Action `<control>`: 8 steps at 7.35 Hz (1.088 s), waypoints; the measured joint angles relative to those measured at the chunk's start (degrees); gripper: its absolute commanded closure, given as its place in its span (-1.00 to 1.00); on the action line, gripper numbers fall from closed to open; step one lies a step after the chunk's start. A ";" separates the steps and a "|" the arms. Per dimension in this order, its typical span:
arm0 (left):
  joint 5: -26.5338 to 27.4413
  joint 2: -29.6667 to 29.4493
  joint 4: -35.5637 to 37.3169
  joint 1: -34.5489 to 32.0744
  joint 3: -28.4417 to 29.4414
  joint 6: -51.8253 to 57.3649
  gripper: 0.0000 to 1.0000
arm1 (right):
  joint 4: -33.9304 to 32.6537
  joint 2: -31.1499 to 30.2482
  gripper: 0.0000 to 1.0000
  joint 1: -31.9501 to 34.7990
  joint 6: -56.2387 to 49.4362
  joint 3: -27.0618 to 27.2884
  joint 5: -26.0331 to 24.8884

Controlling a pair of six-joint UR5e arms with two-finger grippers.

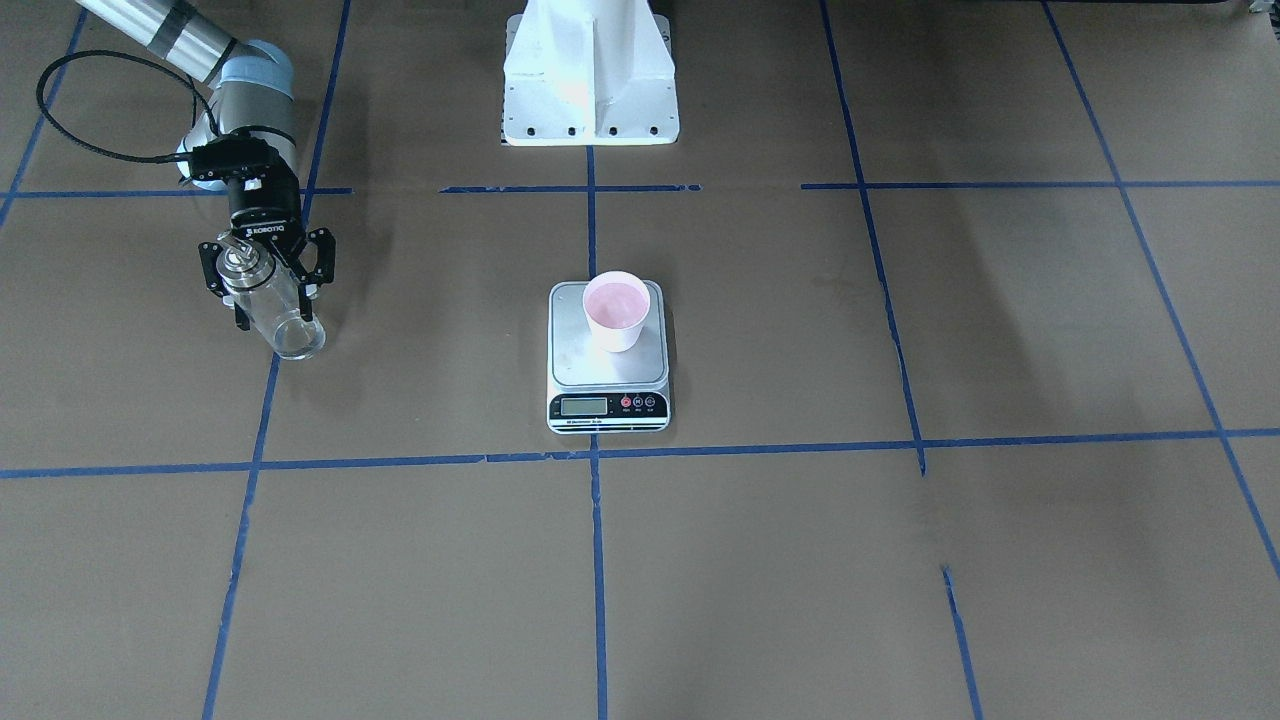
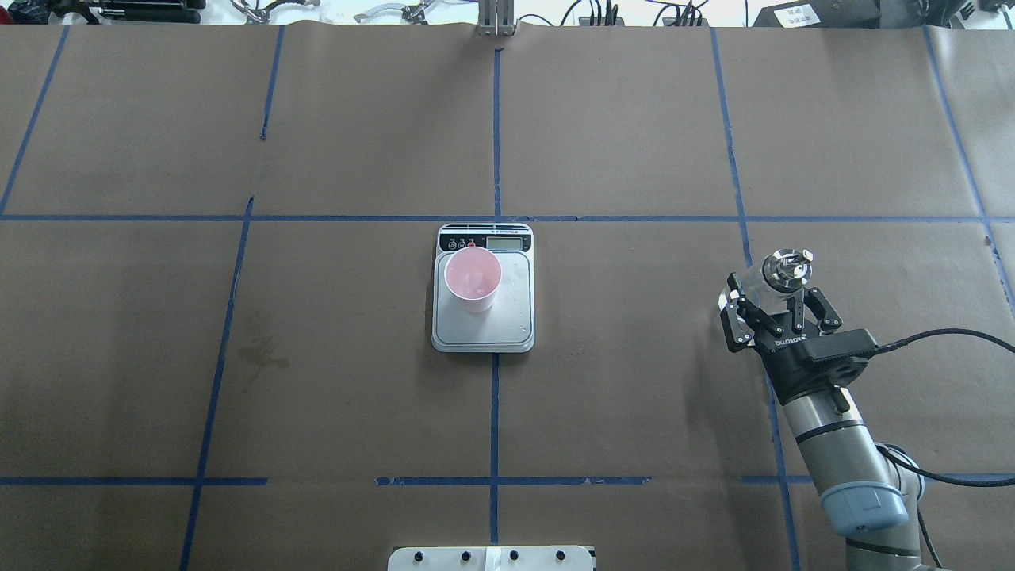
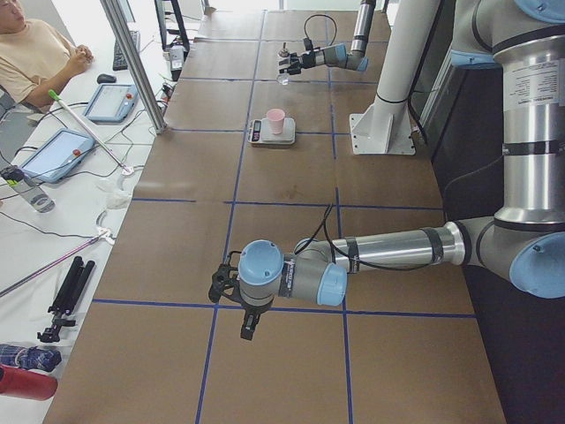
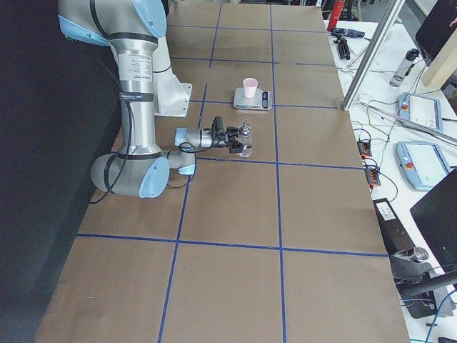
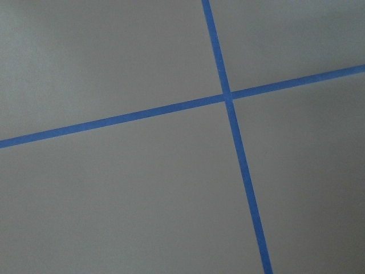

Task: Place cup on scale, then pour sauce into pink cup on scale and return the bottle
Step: 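Lower the bottle onto the table and open the right gripper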

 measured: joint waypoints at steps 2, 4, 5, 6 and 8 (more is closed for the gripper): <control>0.00 0.06 0.00 -0.01 0.01 0.00 -1.00 | -0.08 0.05 -1.00 -0.12 -0.03 -0.04 -0.09; 0.00 0.08 0.00 -0.02 0.01 0.00 -1.00 | -0.06 0.05 -1.00 -0.21 -0.03 -0.05 -0.09; 0.00 0.08 0.00 -0.02 0.01 0.00 -1.00 | -0.01 0.05 -1.00 -0.27 -0.04 -0.05 -0.10; 0.00 0.09 0.00 -0.02 0.01 0.00 -1.00 | 0.05 0.06 -1.00 -0.30 -0.06 0.07 -0.10; 0.00 0.09 0.00 -0.01 0.01 0.00 -1.00 | 0.17 0.01 -1.00 -0.39 -0.43 0.78 -0.10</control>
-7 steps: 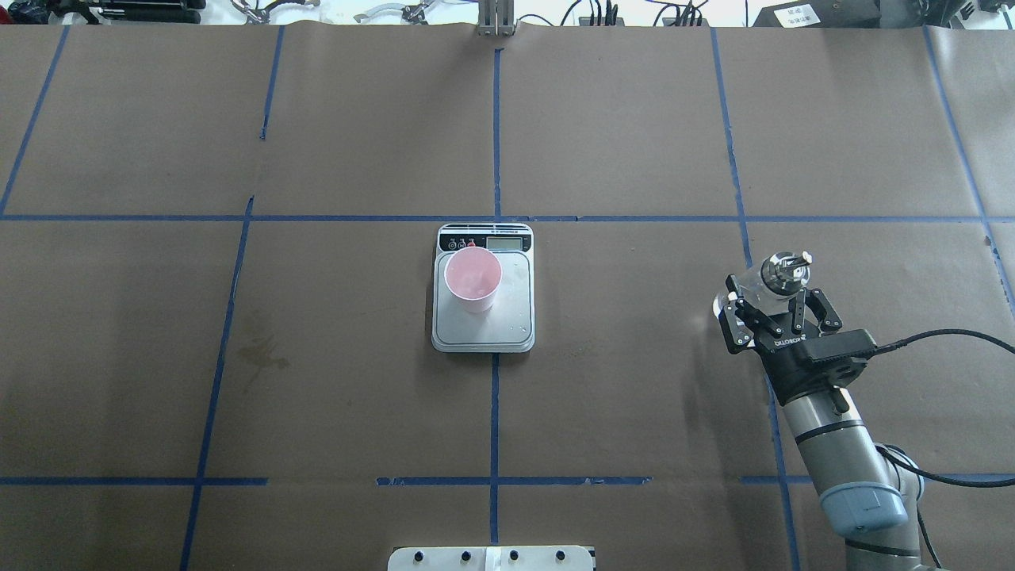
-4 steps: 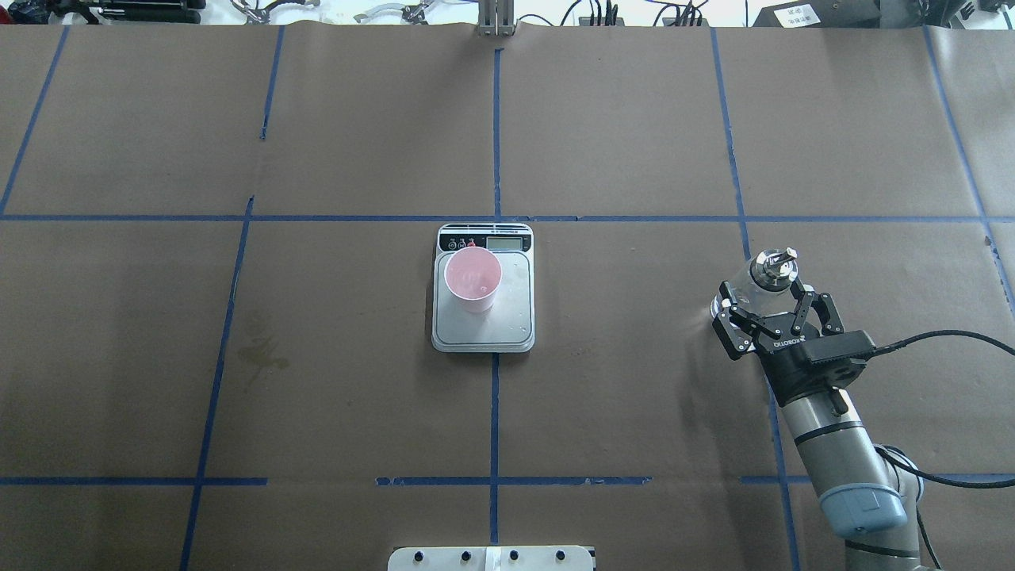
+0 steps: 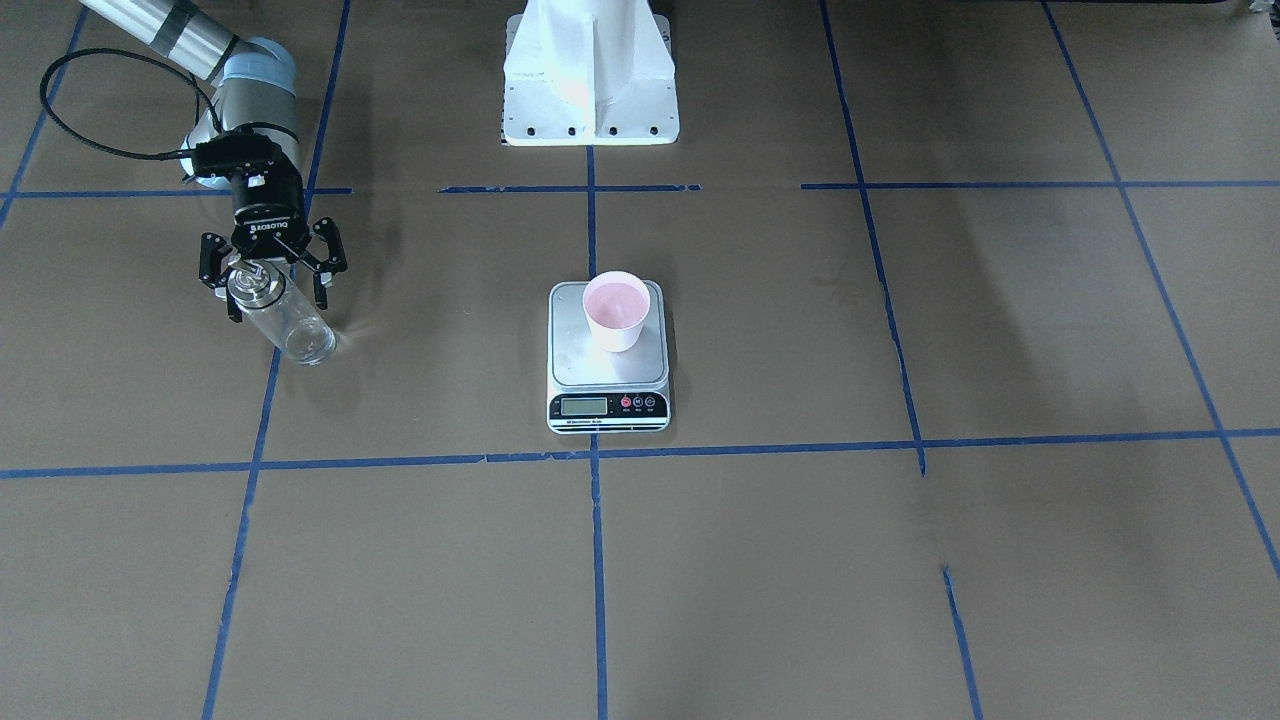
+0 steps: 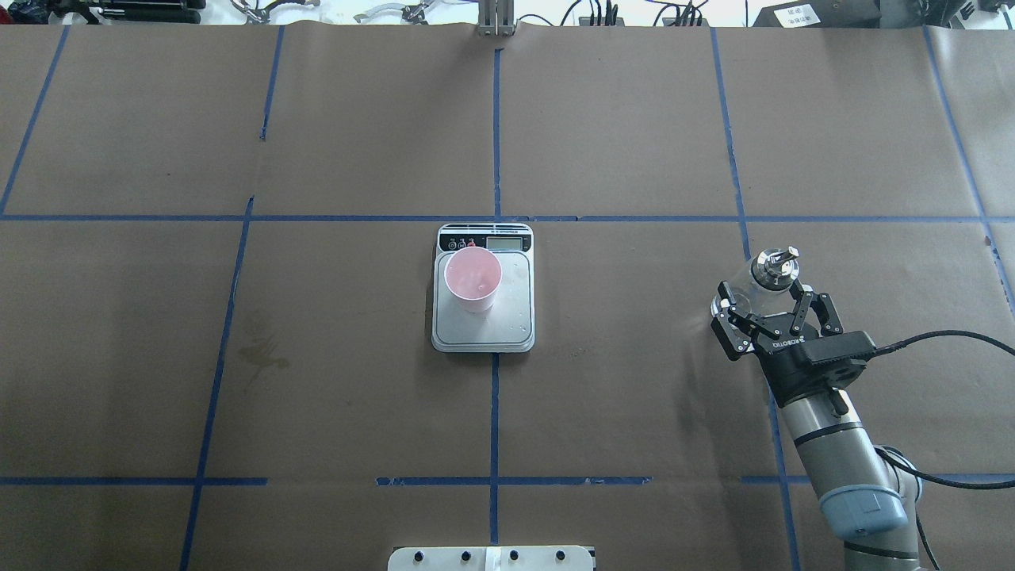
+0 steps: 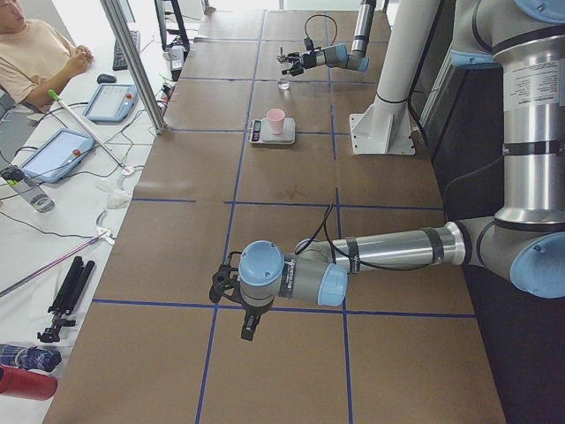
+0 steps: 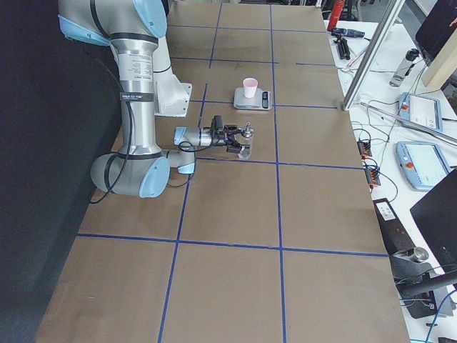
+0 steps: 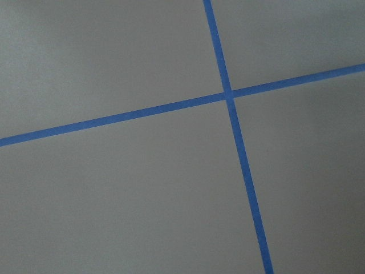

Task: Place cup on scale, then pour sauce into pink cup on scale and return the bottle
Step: 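Lower the bottle onto the table and open the right gripper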

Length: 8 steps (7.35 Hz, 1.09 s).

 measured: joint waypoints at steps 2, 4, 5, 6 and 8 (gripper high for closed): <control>0.00 0.00 0.00 0.07 0.00 0.00 -1.00 | 0.08 -0.19 -1.00 -0.03 -0.47 1.32 -0.24; 0.00 0.00 0.00 0.05 0.00 0.00 -1.00 | 0.12 -0.29 -1.00 -0.15 -2.08 3.39 -2.33; -0.02 -0.01 0.00 0.05 0.00 0.00 -1.00 | 0.16 -0.29 -1.00 -0.29 -3.61 4.58 -3.75; -0.06 -0.03 0.00 0.05 0.00 0.00 -1.00 | 0.57 -0.22 -1.00 -0.62 -4.95 5.50 -5.74; -0.08 -0.06 0.00 0.05 0.00 -0.01 -1.00 | 5.00 -0.14 -1.00 -1.67 -9.65 5.99 -9.20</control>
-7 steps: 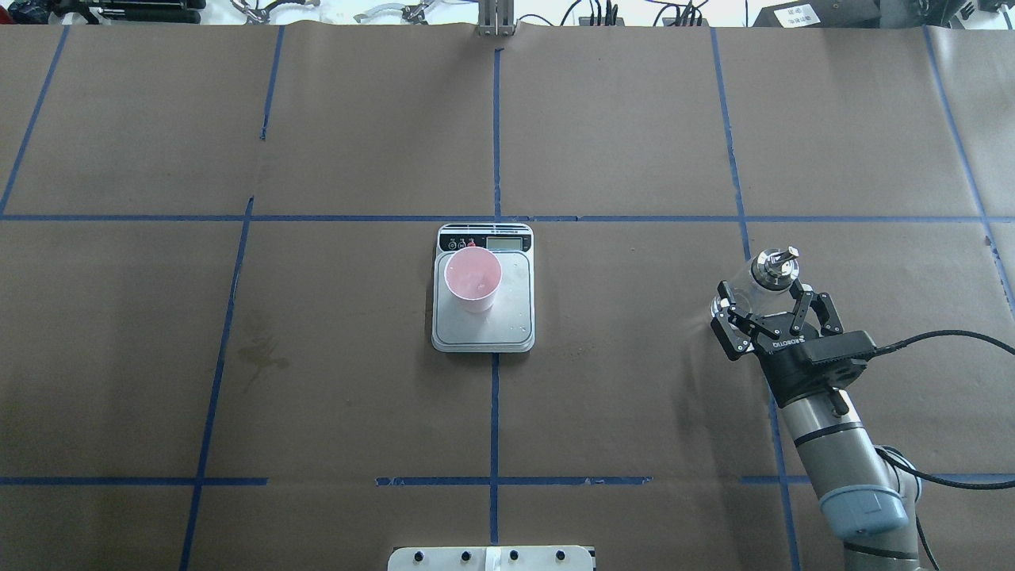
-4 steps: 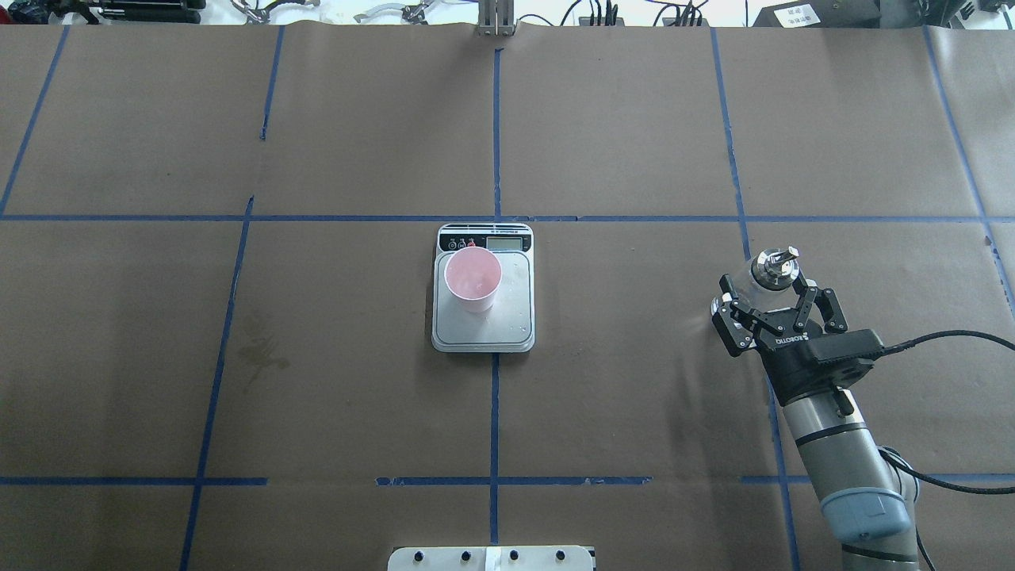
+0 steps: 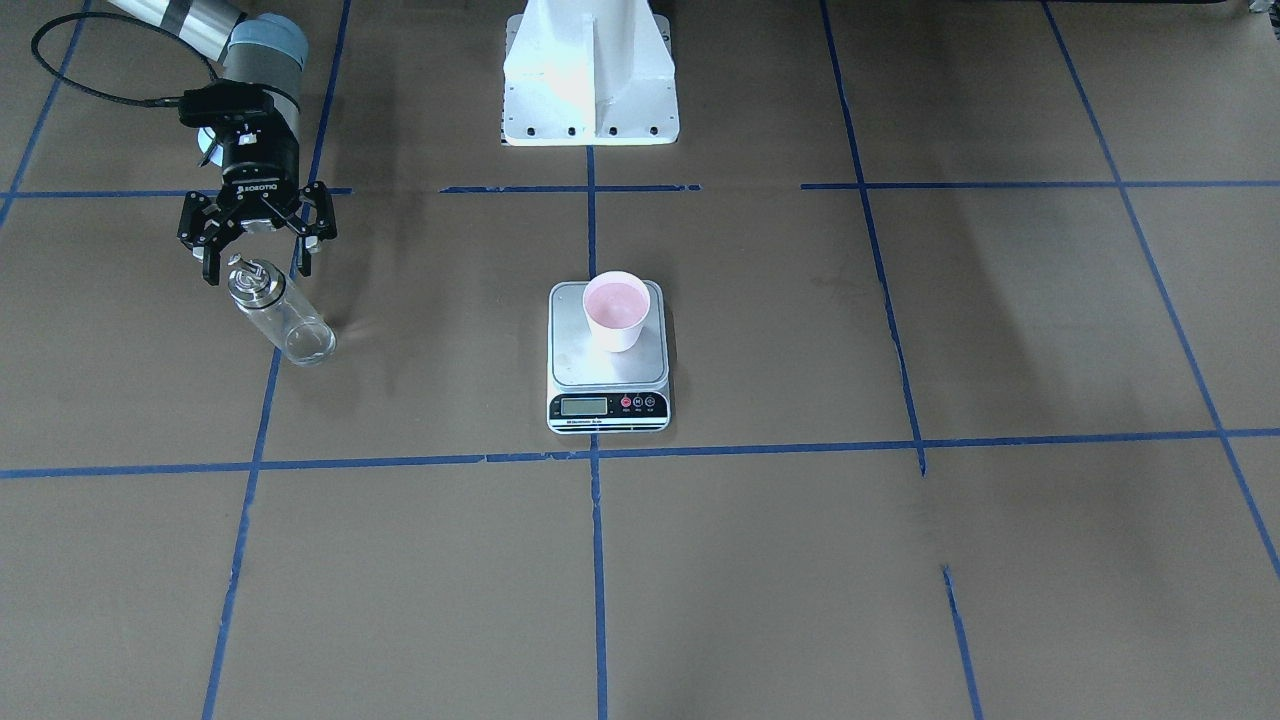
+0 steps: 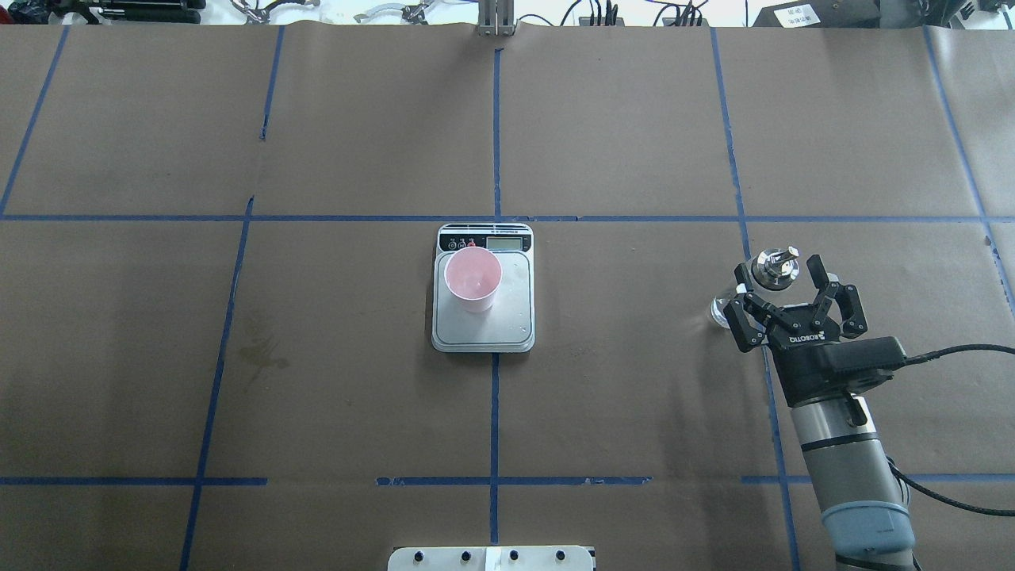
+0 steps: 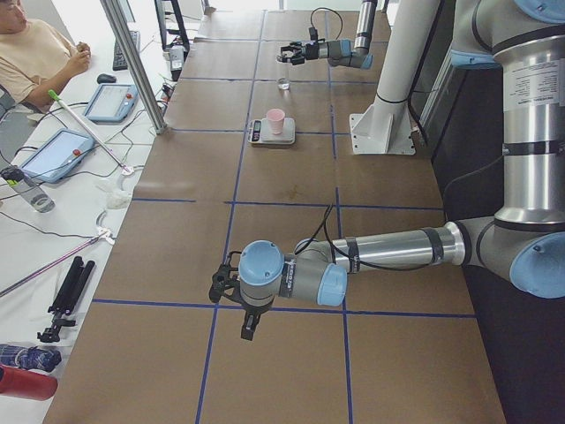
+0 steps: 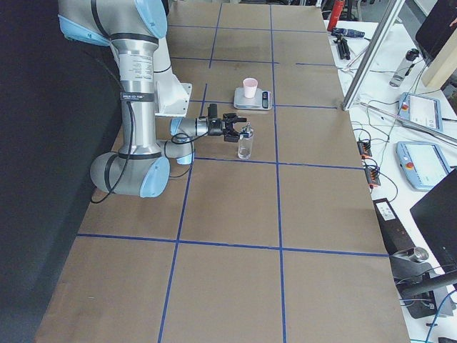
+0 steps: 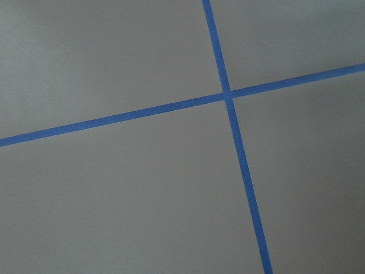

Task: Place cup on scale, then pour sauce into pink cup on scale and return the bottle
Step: 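Open the right gripper wide and draw it back from the bottle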

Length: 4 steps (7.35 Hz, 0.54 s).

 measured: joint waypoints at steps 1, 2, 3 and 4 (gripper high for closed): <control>0.00 -0.02 0.00 0.01 0.00 -0.02 -1.00 | 2.25 0.12 -1.00 -0.39 -2.91 0.09 -1.53; 0.00 -0.02 0.00 0.03 -0.02 -0.01 -1.00 | 3.35 0.45 -1.00 -0.57 -4.98 0.68 -2.88; 0.00 -0.03 0.00 0.03 -0.05 0.01 -1.00 | 3.77 0.81 -1.00 -0.65 -6.66 2.03 -3.67; 0.00 -0.02 0.00 0.03 -0.08 0.01 -1.00 | 3.91 0.98 -1.00 -0.69 -8.09 3.89 -3.97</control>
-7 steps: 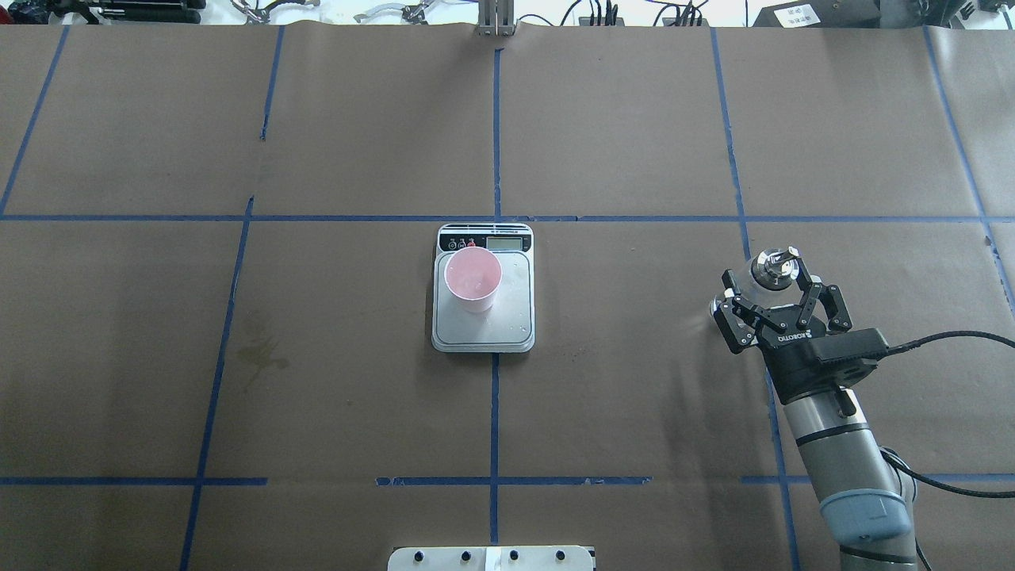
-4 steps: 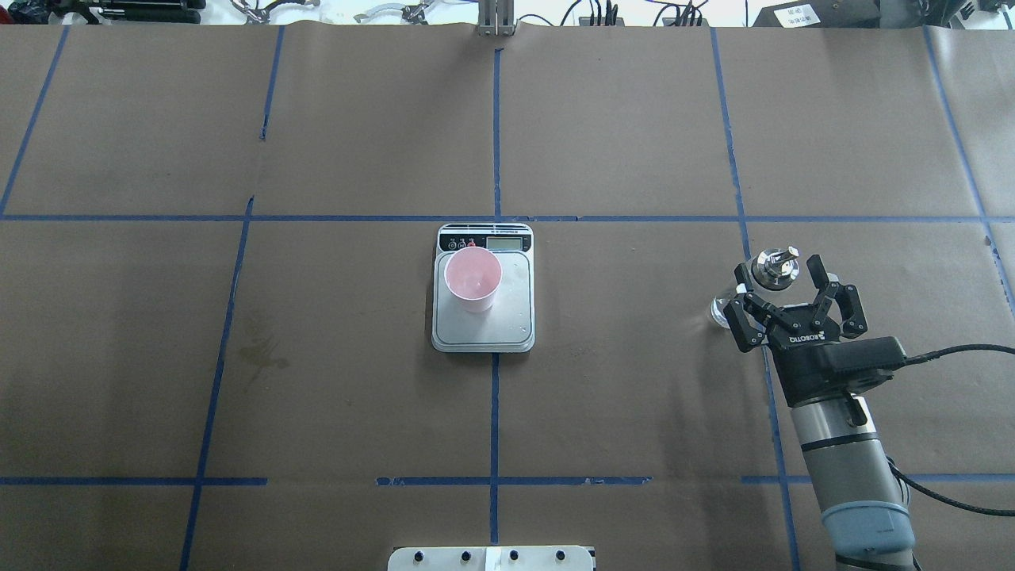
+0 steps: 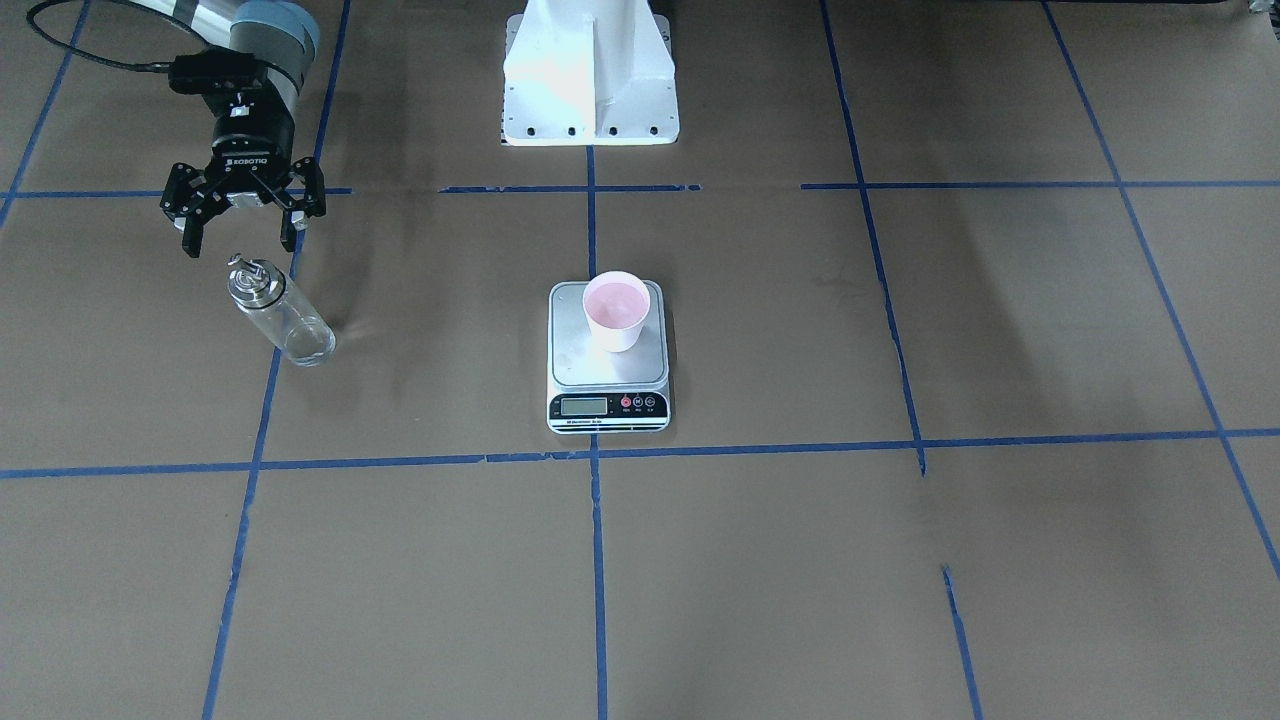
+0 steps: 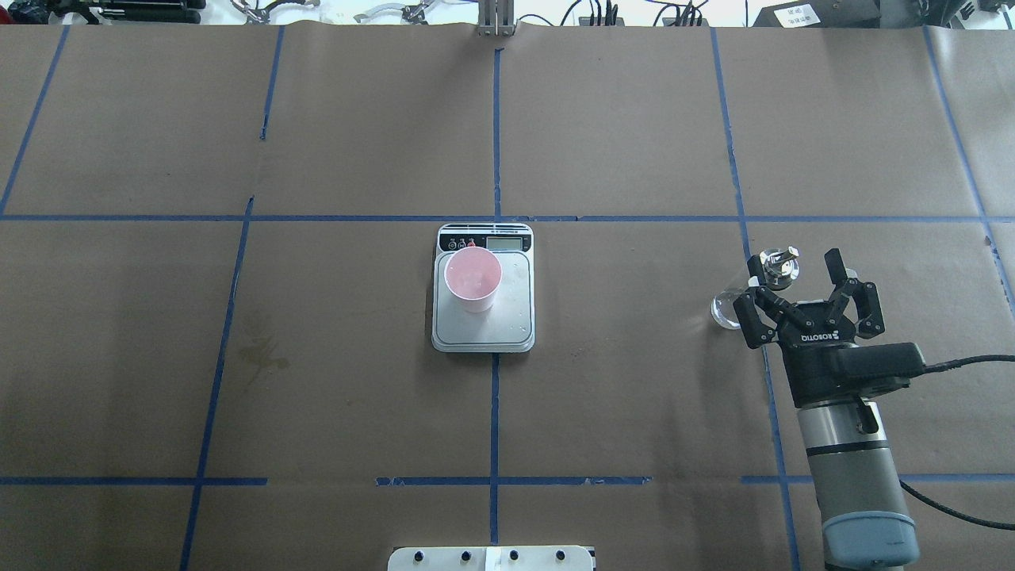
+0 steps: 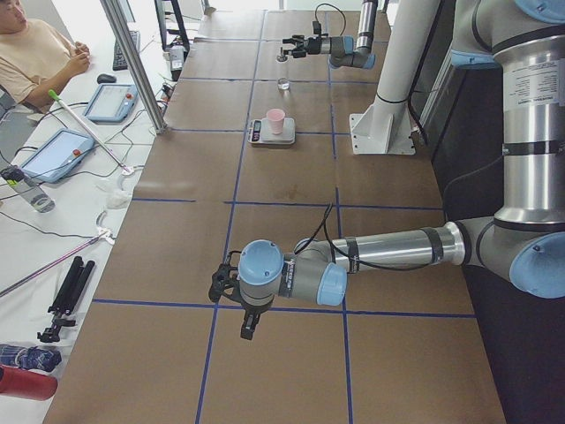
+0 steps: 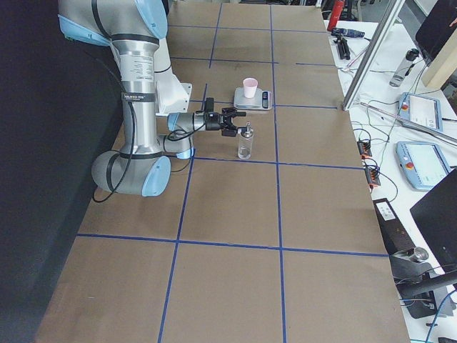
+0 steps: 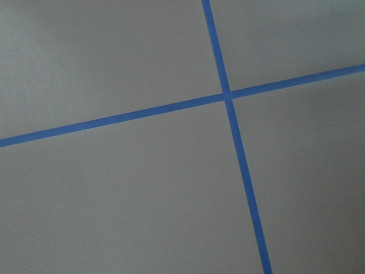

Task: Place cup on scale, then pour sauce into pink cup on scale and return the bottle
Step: 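Open the right gripper wide and draw it back from the bottle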

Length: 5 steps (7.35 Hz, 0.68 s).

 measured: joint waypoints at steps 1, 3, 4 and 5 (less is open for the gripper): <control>0.00 0.00 0.00 0.00 0.00 0.00 -1.00 | 0.04 0.05 -1.00 -0.03 -1.27 2.67 -0.03; 0.00 0.00 -0.06 0.00 -0.07 0.00 -1.00 | 0.06 -0.08 -1.00 -0.08 -3.46 7.98 0.36; 0.00 0.00 -0.08 0.00 -0.08 0.00 -1.00 | 0.05 -0.35 -1.00 -0.02 -3.86 9.54 0.97; 0.00 -0.03 -0.09 0.00 -0.09 0.00 -1.00 | 0.03 -0.67 -1.00 0.11 -4.02 10.32 1.92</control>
